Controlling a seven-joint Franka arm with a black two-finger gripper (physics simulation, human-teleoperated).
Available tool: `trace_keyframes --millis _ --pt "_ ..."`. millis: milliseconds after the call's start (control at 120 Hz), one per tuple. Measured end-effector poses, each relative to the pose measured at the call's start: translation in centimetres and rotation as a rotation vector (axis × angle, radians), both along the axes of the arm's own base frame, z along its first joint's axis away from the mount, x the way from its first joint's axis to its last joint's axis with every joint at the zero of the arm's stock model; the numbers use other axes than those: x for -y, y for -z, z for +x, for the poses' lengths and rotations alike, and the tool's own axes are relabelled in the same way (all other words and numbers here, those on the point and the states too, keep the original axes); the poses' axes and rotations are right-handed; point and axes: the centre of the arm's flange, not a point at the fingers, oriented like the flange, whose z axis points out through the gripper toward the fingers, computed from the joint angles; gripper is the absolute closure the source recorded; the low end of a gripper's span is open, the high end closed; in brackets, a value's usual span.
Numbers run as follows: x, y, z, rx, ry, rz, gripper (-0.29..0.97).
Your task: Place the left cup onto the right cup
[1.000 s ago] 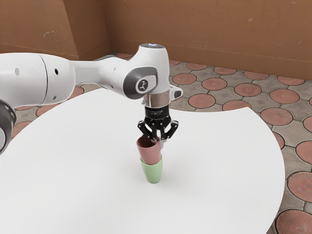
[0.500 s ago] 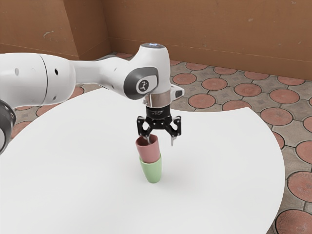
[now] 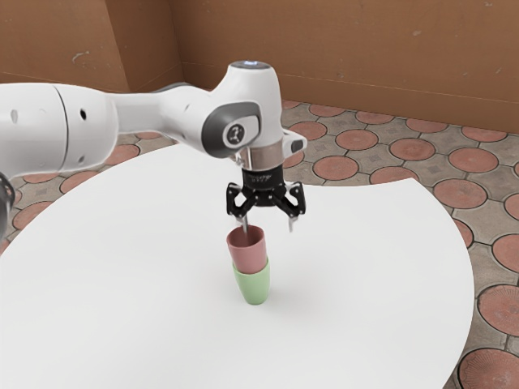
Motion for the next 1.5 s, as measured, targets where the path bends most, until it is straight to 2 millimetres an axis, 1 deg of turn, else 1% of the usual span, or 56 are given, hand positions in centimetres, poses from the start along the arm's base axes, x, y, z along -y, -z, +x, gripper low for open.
trace_keyframes --millis 208,450,683,783,950,1008,1125,1242,1325,1500 --pt "-0.1 -2.0 -0.5 0.022 0.005 -0.002 0.0" --pt "-0.4 -5.0 -1.4 0.046 0.027 -0.002 0.0" --pt "-1.3 -7.9 -2.2 0.066 0.081 0.001 0.0" --pt "-2.8 -9.0 -2.3 0.072 0.097 0.005 0.0" --pt "-6.0 -10.9 -2.4 0.075 0.133 0.012 0.0" --pt "-6.8 -11.6 -2.7 0.071 0.154 0.013 0.0" --pt "-8.1 -13.7 -3.0 0.07 0.197 0.014 0.0" --pt "-10.8 -14.9 -3.1 0.055 0.218 0.011 0.0" --pt "-12.8 -16.1 -3.2 0.054 0.231 0.01 0.0" --pt "-15.3 -17.9 -3.6 0.042 0.27 0.008 0.0"
